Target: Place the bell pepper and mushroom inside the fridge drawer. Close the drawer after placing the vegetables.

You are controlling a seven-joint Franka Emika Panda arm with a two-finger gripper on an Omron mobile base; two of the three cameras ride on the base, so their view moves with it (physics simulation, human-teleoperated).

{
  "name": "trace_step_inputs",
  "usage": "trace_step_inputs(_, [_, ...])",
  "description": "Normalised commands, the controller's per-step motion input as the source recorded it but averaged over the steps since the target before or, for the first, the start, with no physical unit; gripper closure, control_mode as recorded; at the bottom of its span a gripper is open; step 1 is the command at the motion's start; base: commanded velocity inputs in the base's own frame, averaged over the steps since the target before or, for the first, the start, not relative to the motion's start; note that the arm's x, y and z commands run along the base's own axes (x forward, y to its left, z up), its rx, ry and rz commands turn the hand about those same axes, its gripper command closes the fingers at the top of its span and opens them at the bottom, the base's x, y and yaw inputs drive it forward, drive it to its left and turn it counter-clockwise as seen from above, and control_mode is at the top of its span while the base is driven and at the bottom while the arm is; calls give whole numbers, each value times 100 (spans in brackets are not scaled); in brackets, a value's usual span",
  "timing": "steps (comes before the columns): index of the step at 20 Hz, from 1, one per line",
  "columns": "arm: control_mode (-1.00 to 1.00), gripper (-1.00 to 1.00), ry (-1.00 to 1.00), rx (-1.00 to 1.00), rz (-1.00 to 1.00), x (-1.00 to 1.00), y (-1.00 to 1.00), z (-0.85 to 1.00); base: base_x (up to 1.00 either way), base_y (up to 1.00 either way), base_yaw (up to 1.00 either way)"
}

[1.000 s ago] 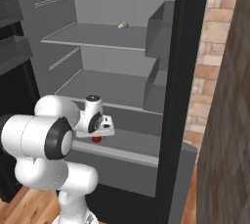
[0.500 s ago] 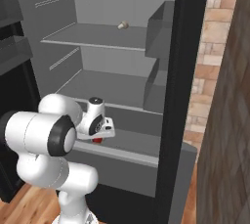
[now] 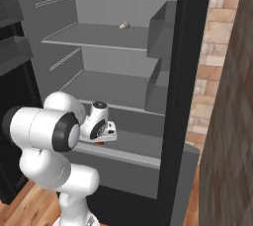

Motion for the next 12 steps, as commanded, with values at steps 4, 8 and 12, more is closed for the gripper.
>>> trace_step_inputs(4, [-100, -100, 0, 0, 0, 0, 0, -23, 0, 0, 0])
trace_step_inputs(8, [-100, -100, 0, 3, 0, -3, 0, -2, 0, 0, 0])
trace_step_inputs(12, [-100, -100, 0, 1, 0, 0, 0, 0, 0, 0, 0])
